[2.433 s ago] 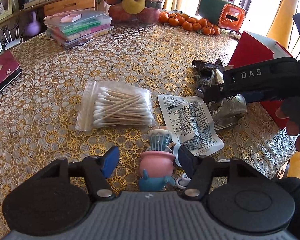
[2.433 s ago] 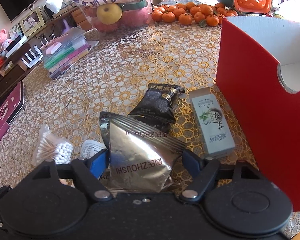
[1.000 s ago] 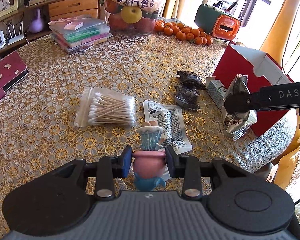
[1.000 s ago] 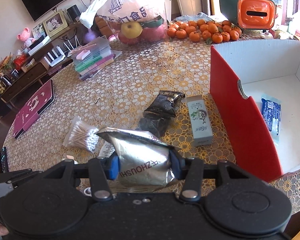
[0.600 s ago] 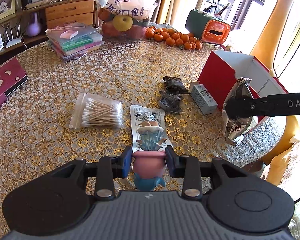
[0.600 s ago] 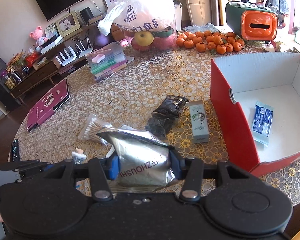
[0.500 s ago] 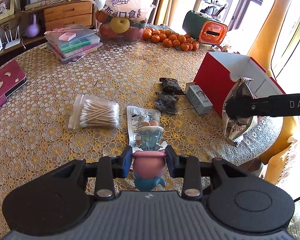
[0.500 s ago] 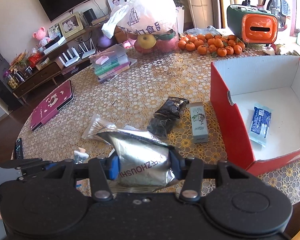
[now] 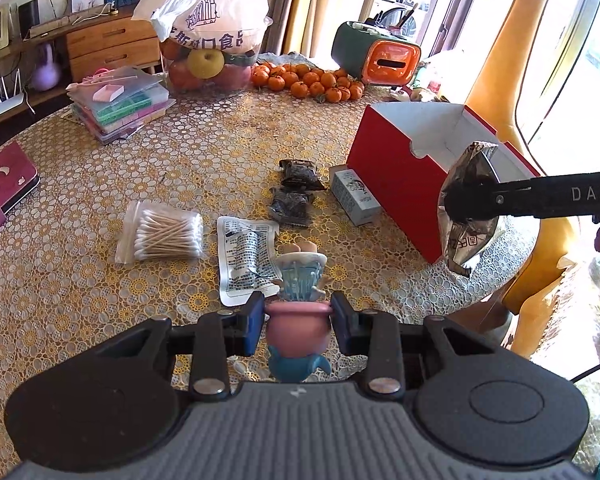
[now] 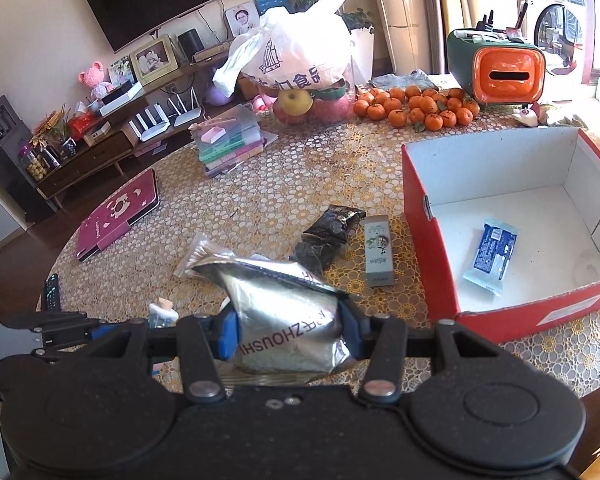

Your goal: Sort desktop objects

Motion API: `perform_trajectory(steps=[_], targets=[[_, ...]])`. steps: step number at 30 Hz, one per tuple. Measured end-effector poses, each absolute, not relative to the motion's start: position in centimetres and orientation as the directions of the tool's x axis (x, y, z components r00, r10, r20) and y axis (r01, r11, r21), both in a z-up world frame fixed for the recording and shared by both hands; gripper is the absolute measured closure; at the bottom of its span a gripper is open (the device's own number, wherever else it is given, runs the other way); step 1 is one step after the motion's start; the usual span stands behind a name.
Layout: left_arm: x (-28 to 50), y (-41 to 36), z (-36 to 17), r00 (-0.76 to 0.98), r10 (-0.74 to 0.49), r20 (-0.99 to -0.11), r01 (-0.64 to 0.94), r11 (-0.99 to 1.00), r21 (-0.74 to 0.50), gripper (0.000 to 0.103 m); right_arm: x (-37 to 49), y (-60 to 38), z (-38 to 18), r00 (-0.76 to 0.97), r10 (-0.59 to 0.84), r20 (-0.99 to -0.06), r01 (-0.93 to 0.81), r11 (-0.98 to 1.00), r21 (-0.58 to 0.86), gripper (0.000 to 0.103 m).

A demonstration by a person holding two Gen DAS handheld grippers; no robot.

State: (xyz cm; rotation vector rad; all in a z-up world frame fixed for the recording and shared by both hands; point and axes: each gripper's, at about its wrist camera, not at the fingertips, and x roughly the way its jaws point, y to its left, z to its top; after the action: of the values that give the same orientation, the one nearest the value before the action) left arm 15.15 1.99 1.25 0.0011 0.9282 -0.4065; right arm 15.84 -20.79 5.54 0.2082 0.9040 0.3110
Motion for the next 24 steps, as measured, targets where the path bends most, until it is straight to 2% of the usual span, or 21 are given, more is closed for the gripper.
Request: perform_trajectory(steps=[24], targets=[[16.8, -5.9, 3.0, 0.489, -0.383, -0.784, 0.451, 0.88, -0.149, 0.069, 16.2, -29.4, 6.4, 0.628, 0.27, -0.73, -0.074, 0.954, 0.29, 0.054]])
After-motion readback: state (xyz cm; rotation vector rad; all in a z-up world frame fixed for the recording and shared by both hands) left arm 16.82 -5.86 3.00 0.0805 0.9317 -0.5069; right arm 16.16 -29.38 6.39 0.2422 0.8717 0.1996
